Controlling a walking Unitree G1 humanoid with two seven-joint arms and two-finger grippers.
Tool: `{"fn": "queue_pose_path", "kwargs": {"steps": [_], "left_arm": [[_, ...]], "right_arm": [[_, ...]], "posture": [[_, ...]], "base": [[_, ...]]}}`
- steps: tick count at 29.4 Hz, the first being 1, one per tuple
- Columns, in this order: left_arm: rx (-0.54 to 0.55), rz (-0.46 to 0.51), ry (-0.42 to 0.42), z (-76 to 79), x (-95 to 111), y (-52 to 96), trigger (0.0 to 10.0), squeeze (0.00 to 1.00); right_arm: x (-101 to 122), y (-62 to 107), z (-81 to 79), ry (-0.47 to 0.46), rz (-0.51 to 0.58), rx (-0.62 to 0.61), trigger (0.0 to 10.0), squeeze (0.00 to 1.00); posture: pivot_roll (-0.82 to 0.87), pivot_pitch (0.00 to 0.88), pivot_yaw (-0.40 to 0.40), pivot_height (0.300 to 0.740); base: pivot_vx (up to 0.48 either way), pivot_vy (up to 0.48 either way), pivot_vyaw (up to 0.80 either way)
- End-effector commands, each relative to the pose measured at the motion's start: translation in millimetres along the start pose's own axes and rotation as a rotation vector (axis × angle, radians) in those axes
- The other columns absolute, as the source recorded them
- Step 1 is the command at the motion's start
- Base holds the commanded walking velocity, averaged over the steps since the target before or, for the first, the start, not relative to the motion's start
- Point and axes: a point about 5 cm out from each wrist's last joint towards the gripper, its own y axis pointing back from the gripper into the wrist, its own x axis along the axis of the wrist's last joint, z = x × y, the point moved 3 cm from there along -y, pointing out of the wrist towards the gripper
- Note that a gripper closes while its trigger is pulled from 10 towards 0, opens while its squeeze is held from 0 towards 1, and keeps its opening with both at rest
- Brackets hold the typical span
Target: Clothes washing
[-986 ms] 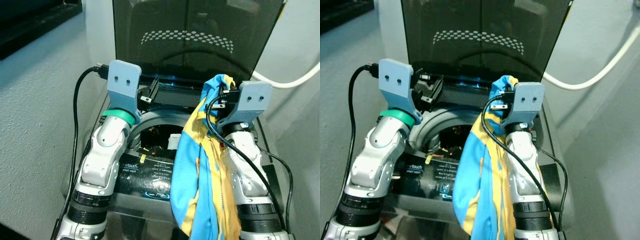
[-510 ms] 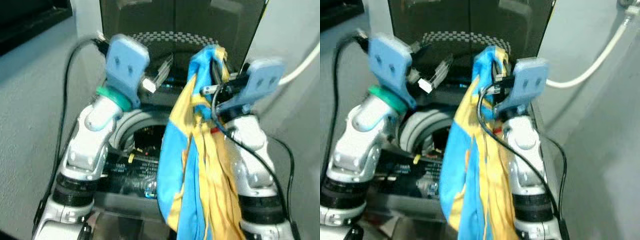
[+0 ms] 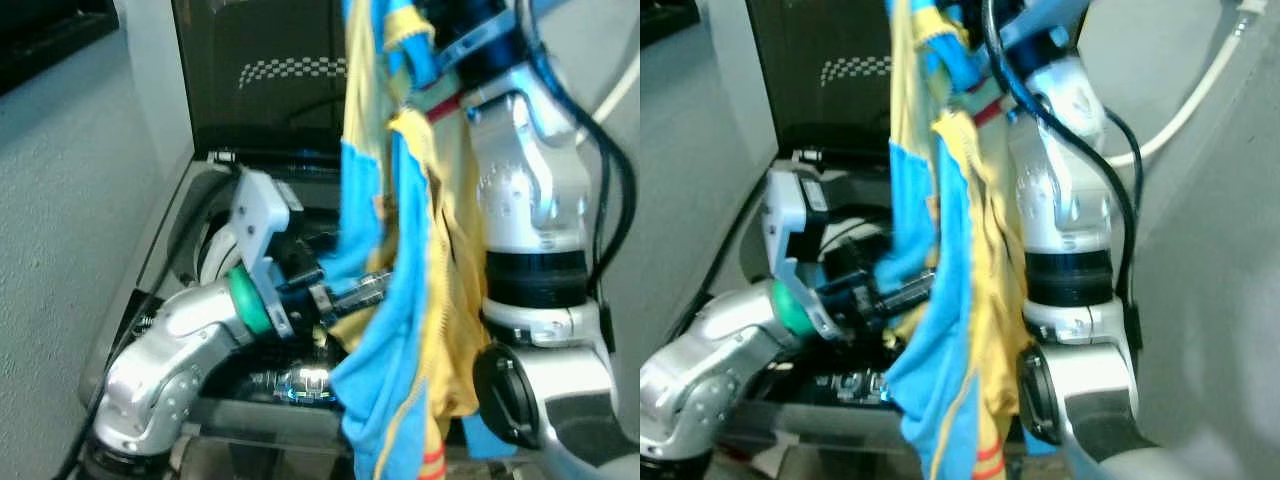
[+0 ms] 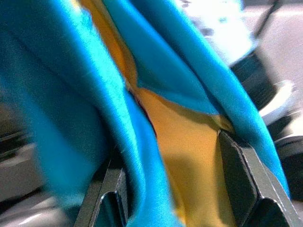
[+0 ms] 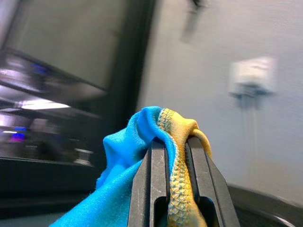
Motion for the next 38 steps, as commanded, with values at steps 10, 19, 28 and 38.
{"fn": "queue_pose_path", "kwargs": {"steps": [10, 19, 28, 38], "left_arm": [[0.315, -0.157, -0.034, -76.4, -31.4, -19.8, 10.0, 0.00], [1.028, -0.132, -0.482, -173.2, 37.6, 39.6, 10.0, 0.00], [0.907, -0.295, -0.634, -181.0, 46.4, 60.9, 10.0, 0.00], [0.235, -0.408, -0.307, -70.0, -26.2, 47.8, 10.0, 0.03]], "right_arm": [[26.8, -3.3, -25.8, -0.144, 0.104, 0.150, 10.0, 0.00], [12.3, 31.5, 13.8, 0.026, -0.013, 0.044, 10.0, 0.00], [-112.2, 116.4, 34.5, 0.412, -0.563, -0.051, 10.0, 0.00], [-159.0, 168.3, -18.0, 0.331, -0.787, 0.229, 10.0, 0.23]], "posture": [[0.04, 0.000, 0.020, 0.720], [0.04, 0.000, 0.022, 0.720], [0.05, 0.000, 0.014, 0.720], [0.09, 0.001, 0.005, 0.720]], "base": [[0.000, 0.000, 0.00], [0.000, 0.000, 0.00], [0.000, 0.000, 0.00], [0.000, 0.000, 0.00]]}}
